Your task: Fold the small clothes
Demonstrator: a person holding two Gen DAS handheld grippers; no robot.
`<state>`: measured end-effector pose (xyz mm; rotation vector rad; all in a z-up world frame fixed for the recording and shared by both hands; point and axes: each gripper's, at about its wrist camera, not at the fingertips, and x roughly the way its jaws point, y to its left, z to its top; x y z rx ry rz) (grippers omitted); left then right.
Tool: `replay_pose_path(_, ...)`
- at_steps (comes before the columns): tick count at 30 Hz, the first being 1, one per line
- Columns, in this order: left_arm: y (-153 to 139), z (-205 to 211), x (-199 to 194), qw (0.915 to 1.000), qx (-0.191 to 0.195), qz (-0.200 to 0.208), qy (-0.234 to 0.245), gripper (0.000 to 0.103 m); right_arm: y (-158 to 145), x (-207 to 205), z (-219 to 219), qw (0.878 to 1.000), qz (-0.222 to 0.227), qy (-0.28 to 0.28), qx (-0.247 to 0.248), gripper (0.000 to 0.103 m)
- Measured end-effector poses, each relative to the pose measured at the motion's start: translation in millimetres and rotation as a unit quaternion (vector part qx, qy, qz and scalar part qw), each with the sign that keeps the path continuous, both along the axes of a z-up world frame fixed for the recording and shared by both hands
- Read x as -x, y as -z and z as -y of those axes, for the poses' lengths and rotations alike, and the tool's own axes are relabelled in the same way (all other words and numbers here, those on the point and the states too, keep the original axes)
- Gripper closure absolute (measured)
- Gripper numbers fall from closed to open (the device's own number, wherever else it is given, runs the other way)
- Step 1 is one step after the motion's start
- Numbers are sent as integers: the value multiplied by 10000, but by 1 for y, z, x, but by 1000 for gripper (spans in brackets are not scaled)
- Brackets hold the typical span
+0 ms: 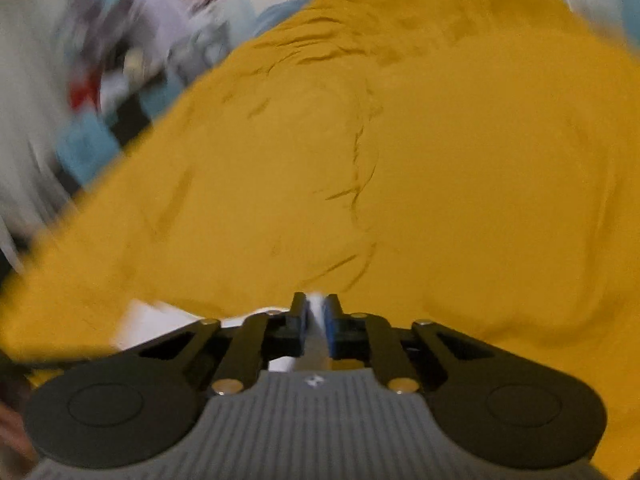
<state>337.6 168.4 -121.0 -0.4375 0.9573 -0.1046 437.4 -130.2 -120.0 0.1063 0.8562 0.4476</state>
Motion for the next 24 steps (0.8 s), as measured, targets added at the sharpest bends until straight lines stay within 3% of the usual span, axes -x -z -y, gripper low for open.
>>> replay_pose_path(3, -2, 2, 0, 10000, -90, 12, 3, 76, -1, -6, -16, 9949, 357, 48, 938, 103)
replay_pose_path(6, -10, 3, 5, 9998, -193, 110, 13, 76, -14, -9, -5, 9976, 232, 203, 627, 103)
replay_pose_path(10, -34, 9, 20, 9979, -536, 360, 94, 77, -39, 20, 8, 9972, 351, 145, 650, 103)
replay_pose_path(20, -107, 45, 93, 9832, -1226, 1171, 676, 76, -113, 144, 5, 9965, 546, -386, 498, 102)
replay_pose_path(24, -125, 63, 123, 9756, -1391, 1433, 911, 64, -126, 200, -1, 9946, 643, -587, 559, 101)
